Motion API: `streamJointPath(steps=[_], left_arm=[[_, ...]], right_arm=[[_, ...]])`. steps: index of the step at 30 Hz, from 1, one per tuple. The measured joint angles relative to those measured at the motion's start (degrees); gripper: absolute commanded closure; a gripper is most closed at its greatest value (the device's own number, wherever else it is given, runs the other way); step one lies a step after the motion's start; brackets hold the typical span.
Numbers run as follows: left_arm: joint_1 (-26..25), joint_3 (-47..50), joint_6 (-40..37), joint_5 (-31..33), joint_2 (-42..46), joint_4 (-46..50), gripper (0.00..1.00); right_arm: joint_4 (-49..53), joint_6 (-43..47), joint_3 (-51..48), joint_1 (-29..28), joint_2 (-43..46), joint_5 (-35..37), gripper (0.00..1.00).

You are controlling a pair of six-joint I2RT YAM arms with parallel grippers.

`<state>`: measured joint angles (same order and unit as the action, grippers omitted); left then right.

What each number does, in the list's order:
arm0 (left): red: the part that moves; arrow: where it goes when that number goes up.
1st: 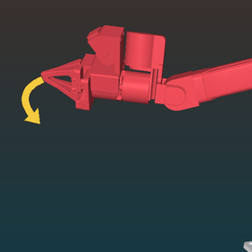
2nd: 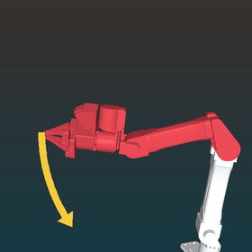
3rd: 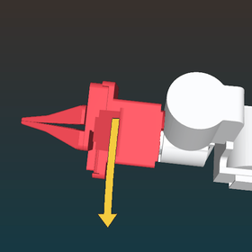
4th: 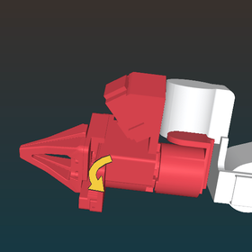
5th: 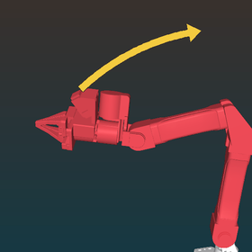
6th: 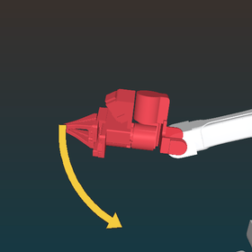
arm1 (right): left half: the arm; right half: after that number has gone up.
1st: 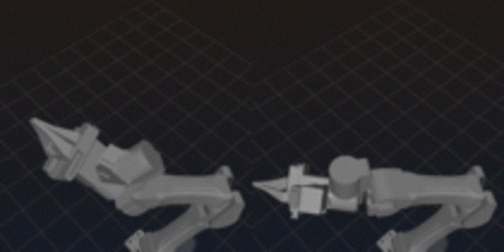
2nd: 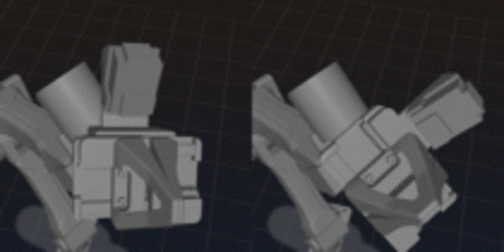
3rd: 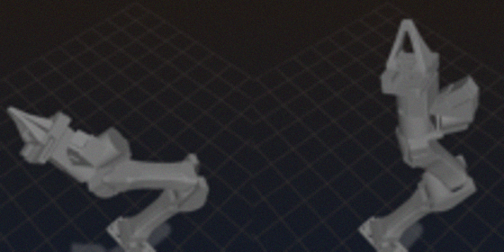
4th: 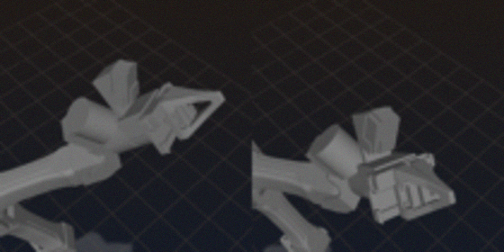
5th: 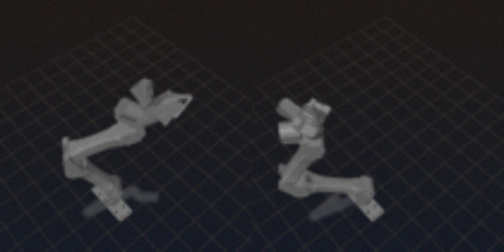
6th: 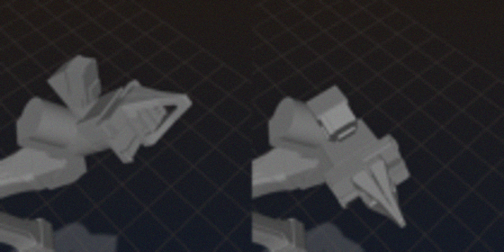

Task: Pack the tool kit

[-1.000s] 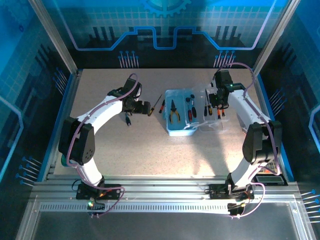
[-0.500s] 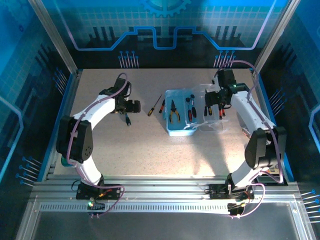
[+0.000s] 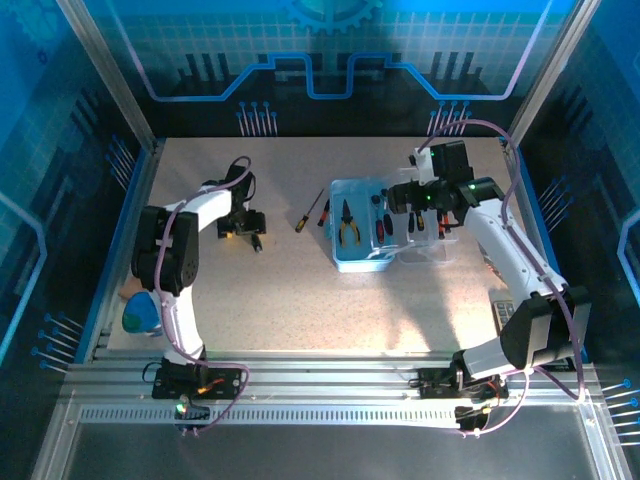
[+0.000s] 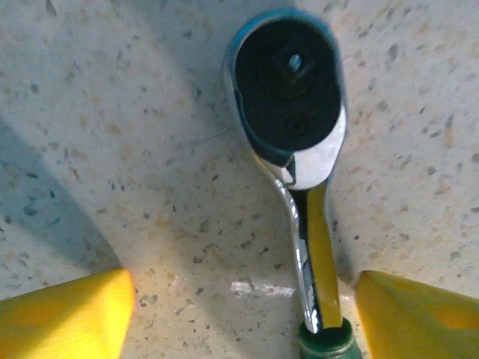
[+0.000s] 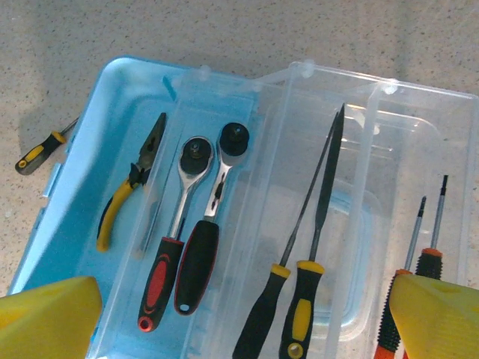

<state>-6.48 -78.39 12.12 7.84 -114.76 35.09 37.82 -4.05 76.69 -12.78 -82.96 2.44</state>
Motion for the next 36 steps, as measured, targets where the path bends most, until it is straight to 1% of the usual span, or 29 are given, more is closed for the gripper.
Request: streamJointPath(steps=[5,12,17,22,28,32,36], left_arm=[[0.0,-4.2,-0.4,0.0,-1.8,0.2,0.43],[0.2,-9.4,-1.6,0.3,-6.6,2.5,0.55],[0.5,-12.2,-2.6,0.3,-8.2,4.5,0.7],[0.7,-12.6,-3.3,-0.2,-8.3,4.9,0.8],[0.8,-12.6,-3.5,-1.1,-8.3,5.0,1.0],[1.1,-12.3,-3.5,-2.3,-8.0,4.7,1.0],[1.2,-9.6,-3.3,-5.0,-6.0,3.9,1.0]], right_arm=[[-0.2,0.0,0.0,0.0,0.0,-0.2,0.0],[-0.2,0.0,0.0,0.0,0.1,-0.6,0.0],[-0.1,0.0,0.0,-0.1,0.6,-0.6,0.0],[-0.1,0.0,0.0,-0.1,1.7,-0.6,0.0],[-0.1,0.0,0.0,-0.1,2.1,-1.3,0.01],[-0.1,0.0,0.0,-0.1,2.2,-1.5,0.0],[-0.1,0.0,0.0,-0.1,2.5,-1.7,0.0]])
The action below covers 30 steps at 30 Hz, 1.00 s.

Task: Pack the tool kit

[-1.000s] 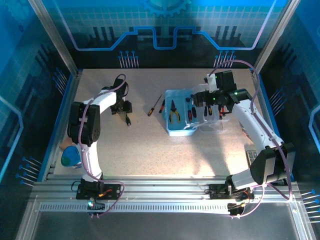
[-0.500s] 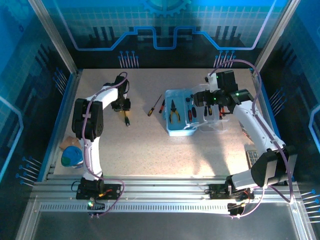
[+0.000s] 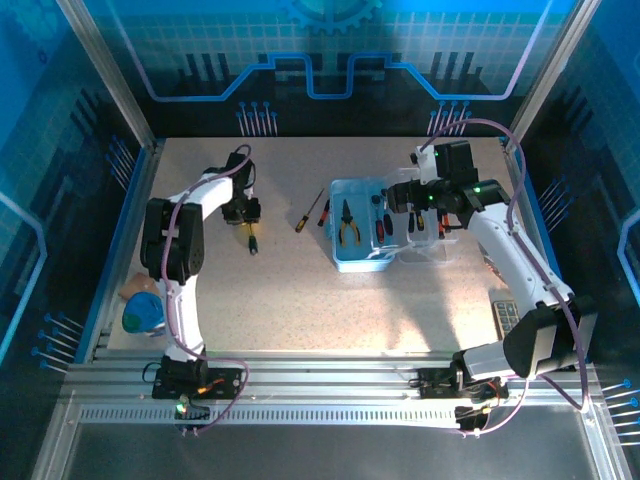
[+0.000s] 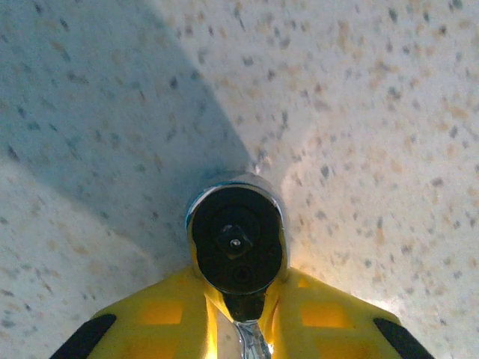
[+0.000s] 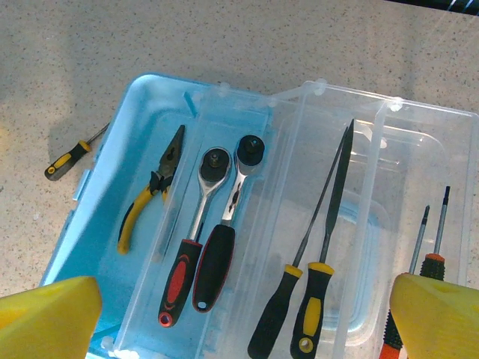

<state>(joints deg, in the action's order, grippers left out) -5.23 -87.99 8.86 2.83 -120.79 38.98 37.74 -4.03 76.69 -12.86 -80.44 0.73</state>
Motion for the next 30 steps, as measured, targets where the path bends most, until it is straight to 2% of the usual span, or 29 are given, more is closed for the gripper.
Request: streamJointPath(steps=[18,30], left_arm=[[-0.8,7.4,3.5,-15.8,19.9,-2.7,1.0],[-5.5,8.4,8.0,-25.3,22.8,-7.2,1.0]], right_arm=[[-0.1,-0.4,0.0,-2.3,0.2,-3.9,0.0],[-6.8,-3.3,0.0,-12.3,-4.1,-12.7,0.0]])
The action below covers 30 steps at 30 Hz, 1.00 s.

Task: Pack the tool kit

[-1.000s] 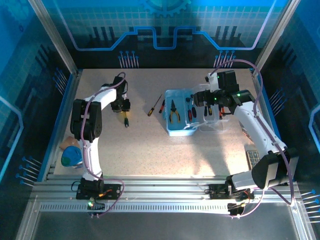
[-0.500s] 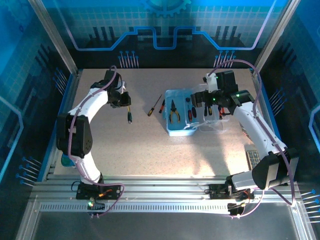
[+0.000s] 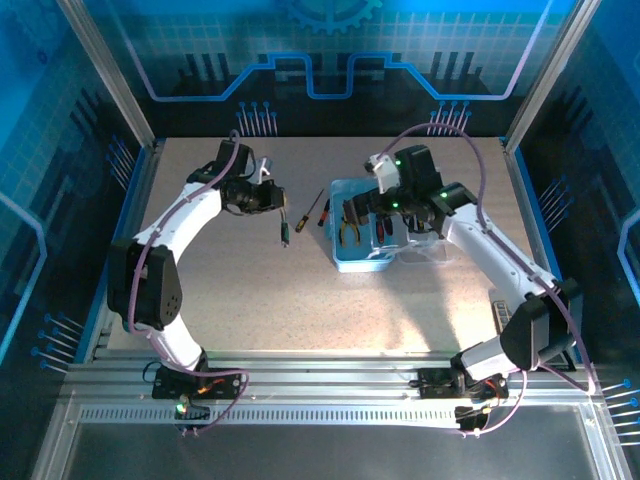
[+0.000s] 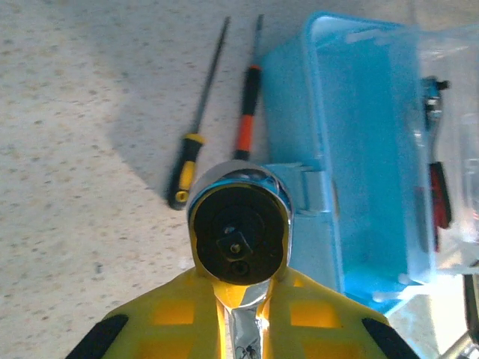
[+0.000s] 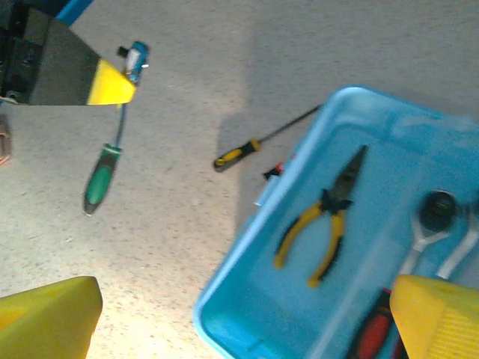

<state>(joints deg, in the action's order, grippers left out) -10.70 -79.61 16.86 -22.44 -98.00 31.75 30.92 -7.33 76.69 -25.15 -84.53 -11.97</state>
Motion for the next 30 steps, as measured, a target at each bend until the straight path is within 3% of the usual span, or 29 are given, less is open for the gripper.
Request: streamJointPath(steps=[11,18,25,30], left_arm=[[-3.1,0.0,3.0,-5.1,3.2,-4.0,1.0],[-3.4,0.0,4.1,-6.0,4.5,-4.2,1.0],[-3.4,0.0,4.2,-6.4,5.9,-4.4,1.0],[-3.4,0.0,4.2,-6.6,6.4,-5.1,1.0]], right_arm=[[-9.5,-3.9,-1.3,-8.2,-6.1,-5.3,0.0],[-14.3,-6.3,-1.2,-10.8,-11.4,-5.7,0.08],[-18.2,-9.0,-1.2,-12.3,-15.2,-5.2,0.33],[-21.9,-11.1,-1.2,-12.7,-15.3,-4.6,0.63]])
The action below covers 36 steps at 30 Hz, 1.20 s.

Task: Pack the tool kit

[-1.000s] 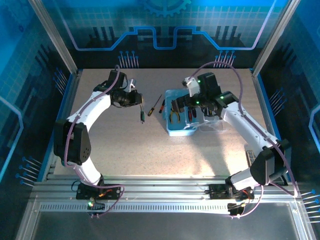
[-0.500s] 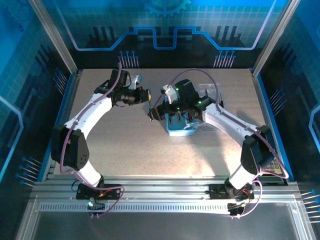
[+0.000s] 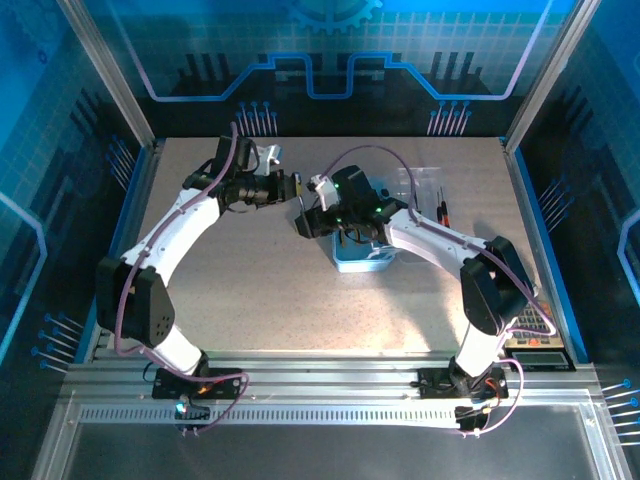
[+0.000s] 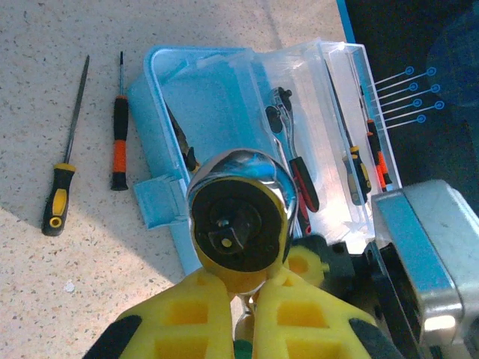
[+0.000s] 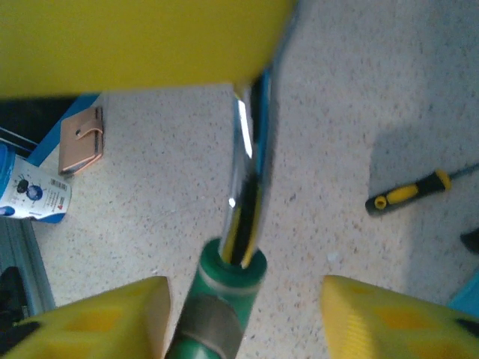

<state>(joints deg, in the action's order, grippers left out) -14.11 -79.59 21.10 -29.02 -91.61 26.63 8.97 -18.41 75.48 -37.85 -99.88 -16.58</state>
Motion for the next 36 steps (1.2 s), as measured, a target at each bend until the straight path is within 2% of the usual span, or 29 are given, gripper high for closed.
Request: streamJointPath(steps=[2,8,10,12,14,16,20,21,30,36], left_arm=[[0.0,0.1,0.0,0.0,0.3,0.0,1.0],[0.0,0.4,0.0,-0.2,0.8,0.0,1.0],[0.0,0.6,0.0,-0.2,0.8,0.0,0.98],[-0.1,0.7,-0.2,-0.2,0.9,0.0,0.75],[-0.1,0.7,-0.5,0.4,1.0,0.0,0.46],[-0.2,0.7,-0.8,1.7,1.2,0.2,0.27],[0.0,0.7,-3.2,6.8,2.1,2.1,0.03],[0.1,0.7,-3.8,8.0,2.4,2.7,0.01],[2.0,3.9,-5.1,16.3,3.3,4.8,0.01],[2.0,5.8,-5.0,17.0,2.7,5.0,0.01]], right_arm=[[-1.0,-0.6,0.0,-0.2,0.0,0.1,0.75],[-1.0,-1.7,0.0,0.0,0.0,2.6,0.99],[-0.9,-1.7,0.0,0.0,0.0,3.0,1.0],[-0.3,-1.5,0.0,0.0,0.0,3.7,1.0],[0.9,-1.0,0.0,0.0,0.3,4.1,1.0],[2.6,-0.4,0.0,0.0,0.9,4.5,1.0],[7.5,1.3,0.0,1.2,3.1,6.8,1.0],[8.8,1.6,0.0,1.8,3.8,7.4,1.0],[20.9,4.5,-0.5,13.9,11.2,20.4,1.0],[26.1,5.9,-1.6,15.7,11.3,28.0,1.0]])
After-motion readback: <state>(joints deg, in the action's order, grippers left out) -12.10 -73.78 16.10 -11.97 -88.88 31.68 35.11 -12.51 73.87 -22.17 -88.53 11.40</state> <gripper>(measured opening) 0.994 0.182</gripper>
